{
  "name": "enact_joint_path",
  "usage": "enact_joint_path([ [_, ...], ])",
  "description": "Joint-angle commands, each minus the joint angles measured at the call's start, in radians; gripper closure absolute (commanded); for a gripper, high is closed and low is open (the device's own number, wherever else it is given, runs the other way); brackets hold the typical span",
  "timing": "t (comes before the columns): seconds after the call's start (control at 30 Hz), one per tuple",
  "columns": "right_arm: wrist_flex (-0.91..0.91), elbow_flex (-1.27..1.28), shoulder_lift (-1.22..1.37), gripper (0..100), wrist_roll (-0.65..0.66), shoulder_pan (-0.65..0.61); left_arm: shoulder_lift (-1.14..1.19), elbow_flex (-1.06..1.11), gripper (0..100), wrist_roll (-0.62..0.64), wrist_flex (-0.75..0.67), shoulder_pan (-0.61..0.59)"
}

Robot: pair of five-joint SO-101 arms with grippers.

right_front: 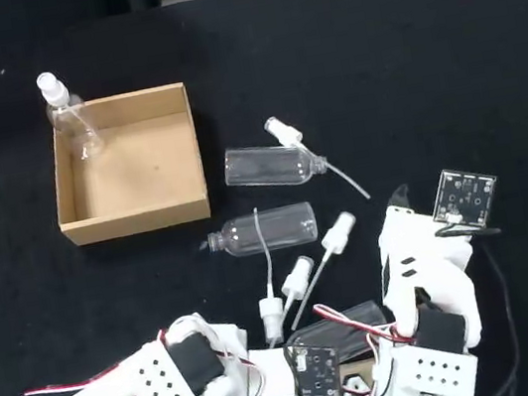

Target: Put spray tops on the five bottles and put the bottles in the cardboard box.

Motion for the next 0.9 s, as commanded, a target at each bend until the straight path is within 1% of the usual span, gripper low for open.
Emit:
enact_joint_path([
  [0.0, -0.037, -0.038, -0.094, 86.1, -0.006, 0.011, -0.002, -0.03, 73, -0.029, 0.011, -0.01],
  [0.1, -0.037, -0.038, -0.094, 86.1, -0.006, 0.011, -0.002, -0.03, 66, -0.097, 0.009, -0.025],
  [0.17, -0.037, -0.038, -0.094, 86.1, -0.005, 0.011, -0.002, -0.035, 66, -0.121, 0.003, -0.016],
  [0.3, -0.037, -0.038, -0.094, 86.1, -0.005, 0.011, -0.002, -0.035, 66, -0.216, 0.002, -0.016],
  [0.5, -0.037, -0.038, -0.094, 86.1, -0.005, 0.011, 0.0, -0.025, 66, -0.212, -0.11, -0.018],
  [0.57, -0.037, -0.038, -0.094, 86.1, -0.005, 0.011, 0.006, -0.025, 66, -0.192, -0.137, -0.018],
  [0.8, -0.037, -0.038, -0.094, 86.1, -0.003, 0.011, -0.002, 0.01, 66, -0.186, -0.14, -0.013],
  [0.87, -0.037, -0.038, -0.094, 86.1, -0.003, 0.011, -0.002, 0.018, 66, -0.176, -0.14, 0.016],
])
